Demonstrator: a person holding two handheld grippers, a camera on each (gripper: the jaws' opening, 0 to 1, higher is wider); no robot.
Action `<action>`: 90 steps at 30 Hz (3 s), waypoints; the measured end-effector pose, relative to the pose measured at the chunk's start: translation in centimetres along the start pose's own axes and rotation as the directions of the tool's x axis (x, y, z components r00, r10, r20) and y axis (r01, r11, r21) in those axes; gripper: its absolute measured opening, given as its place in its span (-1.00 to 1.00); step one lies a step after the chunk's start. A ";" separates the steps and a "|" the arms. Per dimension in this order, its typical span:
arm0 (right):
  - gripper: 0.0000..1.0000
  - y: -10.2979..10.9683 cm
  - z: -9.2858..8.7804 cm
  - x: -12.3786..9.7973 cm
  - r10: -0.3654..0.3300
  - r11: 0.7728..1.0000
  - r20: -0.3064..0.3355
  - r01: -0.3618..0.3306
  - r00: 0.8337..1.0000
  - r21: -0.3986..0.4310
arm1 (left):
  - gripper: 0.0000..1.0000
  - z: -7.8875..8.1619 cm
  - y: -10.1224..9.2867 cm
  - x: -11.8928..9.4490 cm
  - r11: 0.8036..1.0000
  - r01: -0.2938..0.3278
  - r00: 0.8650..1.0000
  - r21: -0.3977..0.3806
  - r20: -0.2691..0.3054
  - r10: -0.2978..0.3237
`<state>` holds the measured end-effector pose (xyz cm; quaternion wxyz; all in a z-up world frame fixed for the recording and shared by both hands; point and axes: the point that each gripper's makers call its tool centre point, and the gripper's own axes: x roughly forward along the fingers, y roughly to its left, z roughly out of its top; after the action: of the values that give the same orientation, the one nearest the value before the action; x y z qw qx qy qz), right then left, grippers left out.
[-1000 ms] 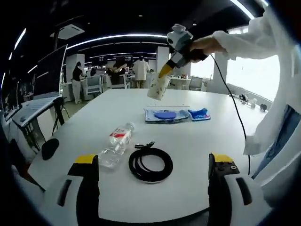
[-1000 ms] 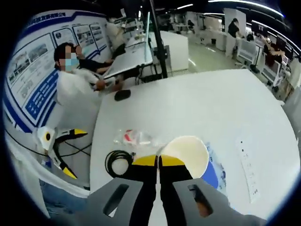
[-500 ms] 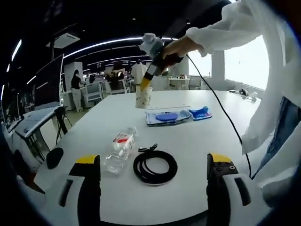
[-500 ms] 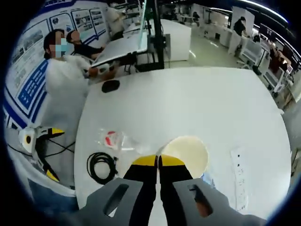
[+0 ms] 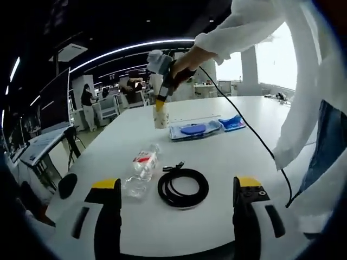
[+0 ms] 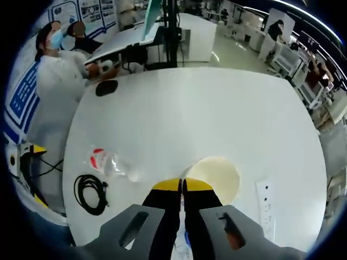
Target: Arrange the tabletop items into an orderly group along one side of the table until the central work area is clear of visible clutter.
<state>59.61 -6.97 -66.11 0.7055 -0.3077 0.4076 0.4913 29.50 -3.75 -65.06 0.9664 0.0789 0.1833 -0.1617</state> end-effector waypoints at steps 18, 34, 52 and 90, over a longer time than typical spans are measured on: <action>-1.00 -0.3 -1.2 3.3 -0.010 0.996 -0.074 0.004 0.997 -0.089 | 0.56 -0.3 0.2 -0.1 0.999 -0.011 1.000 0.047 -0.020 0.012; -1.00 -0.2 -1.5 4.1 0.003 0.999 -0.065 -0.006 0.998 -0.048 | 0.51 -0.8 0.2 0.0 0.998 -0.016 0.999 0.056 -0.047 0.019; -0.70 0.2 -1.3 3.2 0.004 0.999 -0.027 -0.005 1.000 -0.040 | 0.47 -1.1 0.6 0.0 0.998 -0.021 0.998 0.067 -0.063 0.025; 0.99 3.3 -7.1 -8.1 -0.089 0.962 0.322 -0.002 0.942 0.272 | 0.32 -3.0 0.5 0.3 0.998 -0.014 0.986 0.069 -0.167 0.025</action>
<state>53.10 -15.41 -62.48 0.8099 -0.1314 0.3389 0.4603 28.94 -2.70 -67.85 0.9459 0.1267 0.2578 -0.1511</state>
